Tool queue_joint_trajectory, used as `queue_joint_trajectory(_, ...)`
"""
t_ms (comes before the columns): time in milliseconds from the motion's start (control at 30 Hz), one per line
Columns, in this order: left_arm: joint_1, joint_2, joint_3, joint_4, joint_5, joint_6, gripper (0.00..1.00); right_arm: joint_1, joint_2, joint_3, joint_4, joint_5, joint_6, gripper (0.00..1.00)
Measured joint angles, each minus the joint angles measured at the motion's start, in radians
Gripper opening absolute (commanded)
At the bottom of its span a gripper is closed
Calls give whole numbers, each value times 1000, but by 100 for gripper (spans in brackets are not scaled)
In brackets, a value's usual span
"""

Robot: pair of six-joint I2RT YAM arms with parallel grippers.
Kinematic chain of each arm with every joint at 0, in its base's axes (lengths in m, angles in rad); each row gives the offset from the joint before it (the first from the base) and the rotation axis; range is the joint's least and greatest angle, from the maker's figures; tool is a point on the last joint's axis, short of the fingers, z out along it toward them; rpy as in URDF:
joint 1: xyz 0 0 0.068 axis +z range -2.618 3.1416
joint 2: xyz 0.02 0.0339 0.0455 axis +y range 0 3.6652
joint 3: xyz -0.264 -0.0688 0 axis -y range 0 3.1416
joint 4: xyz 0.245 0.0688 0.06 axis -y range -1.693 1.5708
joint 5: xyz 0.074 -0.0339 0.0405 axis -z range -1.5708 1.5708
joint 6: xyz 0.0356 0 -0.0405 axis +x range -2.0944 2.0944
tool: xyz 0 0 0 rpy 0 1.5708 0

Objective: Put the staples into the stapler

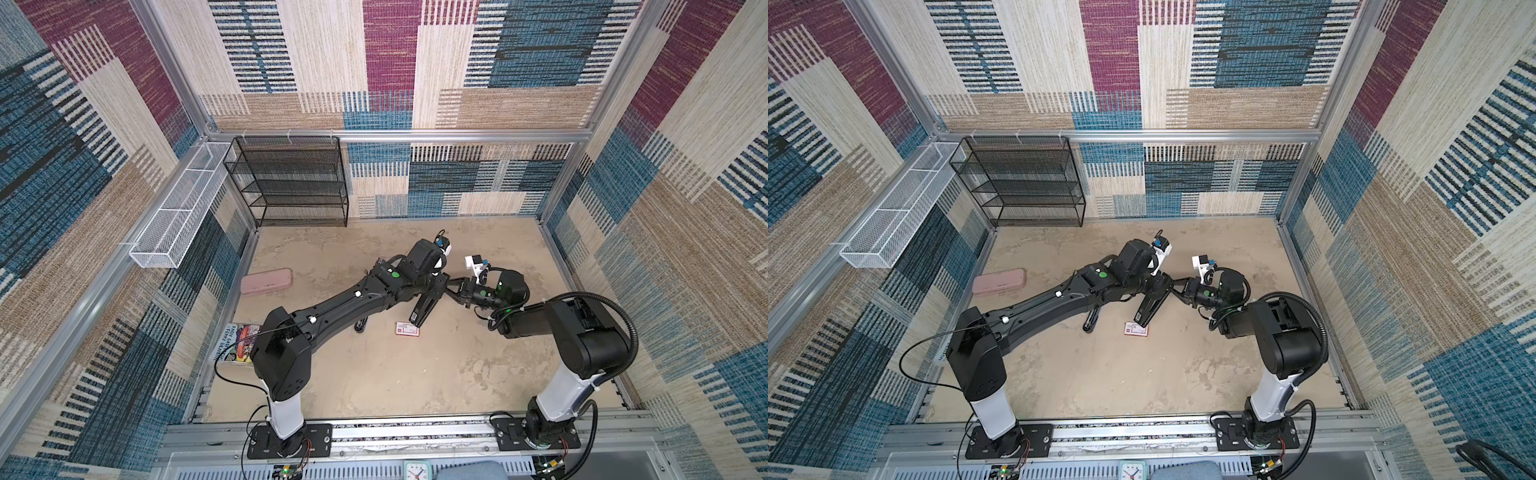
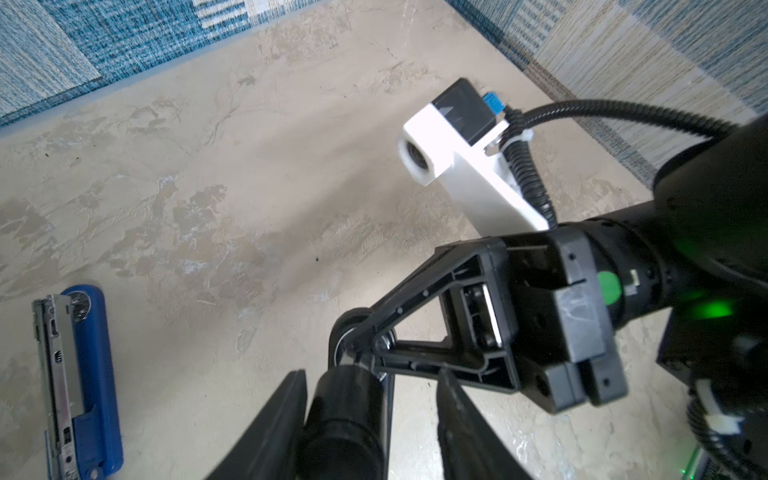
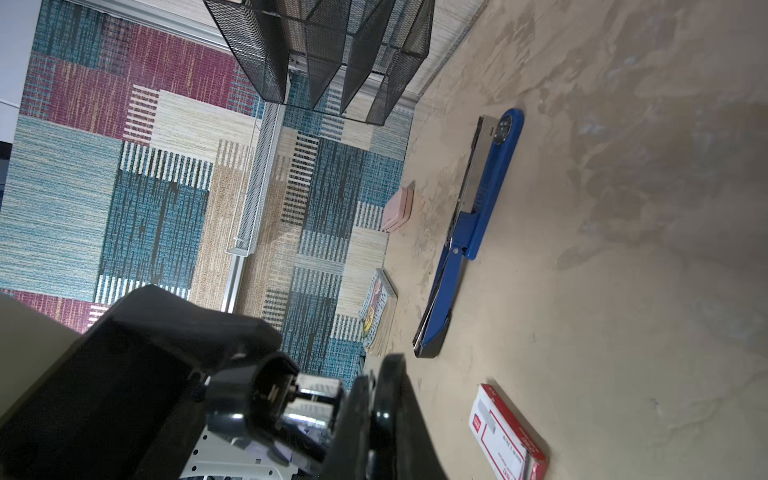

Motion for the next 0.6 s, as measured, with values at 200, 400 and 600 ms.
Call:
queue_joint_trajectory(200, 9, 3, 2, -8, 5, 8, 9, 0, 5, 0, 0, -2, -1, 0)
queue_joint_trajectory(400, 34, -25, -39, -1, 54, 18, 0, -5, 38, 14, 11, -26, -1, 0)
queue_joint_trajectory(600, 66, -137, -142, 44, 79, 18, 0, -28, 90, 31, 34, -29, 24, 0)
